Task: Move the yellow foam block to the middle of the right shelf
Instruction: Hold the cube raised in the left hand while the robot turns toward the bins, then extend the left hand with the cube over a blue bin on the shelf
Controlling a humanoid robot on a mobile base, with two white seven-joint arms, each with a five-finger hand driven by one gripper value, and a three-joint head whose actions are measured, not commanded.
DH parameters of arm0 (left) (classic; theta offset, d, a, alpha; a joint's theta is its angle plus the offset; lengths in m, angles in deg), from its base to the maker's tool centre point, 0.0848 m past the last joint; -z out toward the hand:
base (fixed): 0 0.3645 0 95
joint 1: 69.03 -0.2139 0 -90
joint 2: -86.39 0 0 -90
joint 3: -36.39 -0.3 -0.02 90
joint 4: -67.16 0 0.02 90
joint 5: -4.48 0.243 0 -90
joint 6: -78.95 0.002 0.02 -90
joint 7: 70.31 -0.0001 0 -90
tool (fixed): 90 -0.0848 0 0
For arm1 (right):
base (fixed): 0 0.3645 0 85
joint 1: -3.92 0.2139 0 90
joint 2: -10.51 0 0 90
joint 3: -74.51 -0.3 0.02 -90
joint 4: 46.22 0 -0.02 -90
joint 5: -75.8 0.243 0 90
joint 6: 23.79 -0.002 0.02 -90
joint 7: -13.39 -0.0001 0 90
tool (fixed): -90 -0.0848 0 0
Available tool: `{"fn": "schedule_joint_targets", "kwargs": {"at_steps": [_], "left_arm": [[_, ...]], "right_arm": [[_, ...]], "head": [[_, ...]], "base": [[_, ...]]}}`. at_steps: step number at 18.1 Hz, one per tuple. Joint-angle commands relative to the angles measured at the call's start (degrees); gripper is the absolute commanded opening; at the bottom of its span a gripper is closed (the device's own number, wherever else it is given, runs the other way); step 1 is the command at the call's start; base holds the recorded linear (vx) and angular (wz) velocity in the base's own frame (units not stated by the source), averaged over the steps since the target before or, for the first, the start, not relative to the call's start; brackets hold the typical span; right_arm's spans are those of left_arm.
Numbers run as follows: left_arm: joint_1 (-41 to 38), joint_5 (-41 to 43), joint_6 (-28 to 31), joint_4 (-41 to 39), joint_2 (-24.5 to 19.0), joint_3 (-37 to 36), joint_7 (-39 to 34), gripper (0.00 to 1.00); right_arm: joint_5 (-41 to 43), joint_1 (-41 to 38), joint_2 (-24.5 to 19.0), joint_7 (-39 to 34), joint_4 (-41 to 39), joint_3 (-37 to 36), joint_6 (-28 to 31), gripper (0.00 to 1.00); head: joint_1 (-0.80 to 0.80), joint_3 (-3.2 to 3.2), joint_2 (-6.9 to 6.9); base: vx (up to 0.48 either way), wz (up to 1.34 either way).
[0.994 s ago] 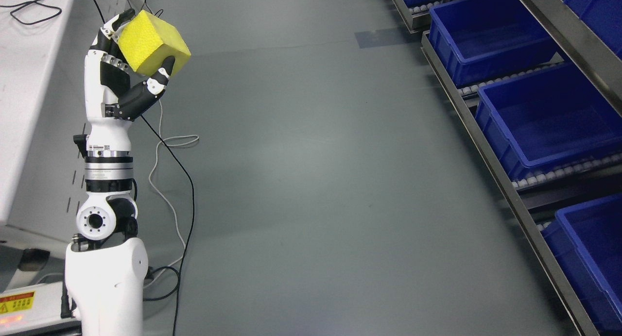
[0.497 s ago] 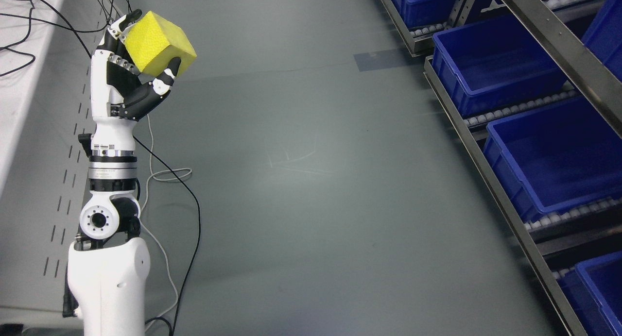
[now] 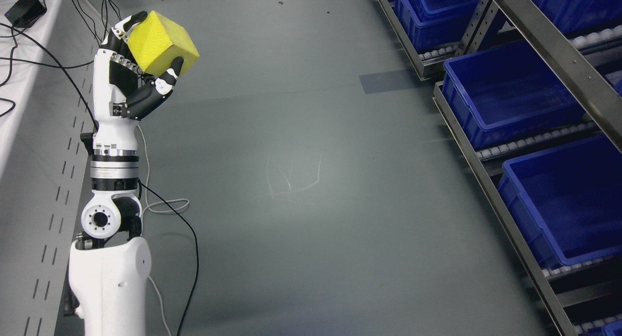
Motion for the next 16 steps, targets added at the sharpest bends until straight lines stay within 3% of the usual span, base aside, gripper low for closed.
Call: {"fn": "schedule_joint_targets", "kwargs": {"at_steps": [1,16], "left_arm": [[0.2,0.0,-0.1,-0.1,-1.0,-1.4,0.0,0.38],[0.7,0.1,0.0,-1.8,-1.0,-8.6,0.7,0.38]], "right_arm": [[0.0,0.1,1.0,0.0,-1.0,0.0,0.0,1.0],[0.0,0.1,1.0,0.0,-1.0,0.0,0.0,1.0]], "head": [[0.0,0.0,0.0],[0.0,0.0,0.0]], "base": [[0.304,0.0],[0.256,-0.13]]}}
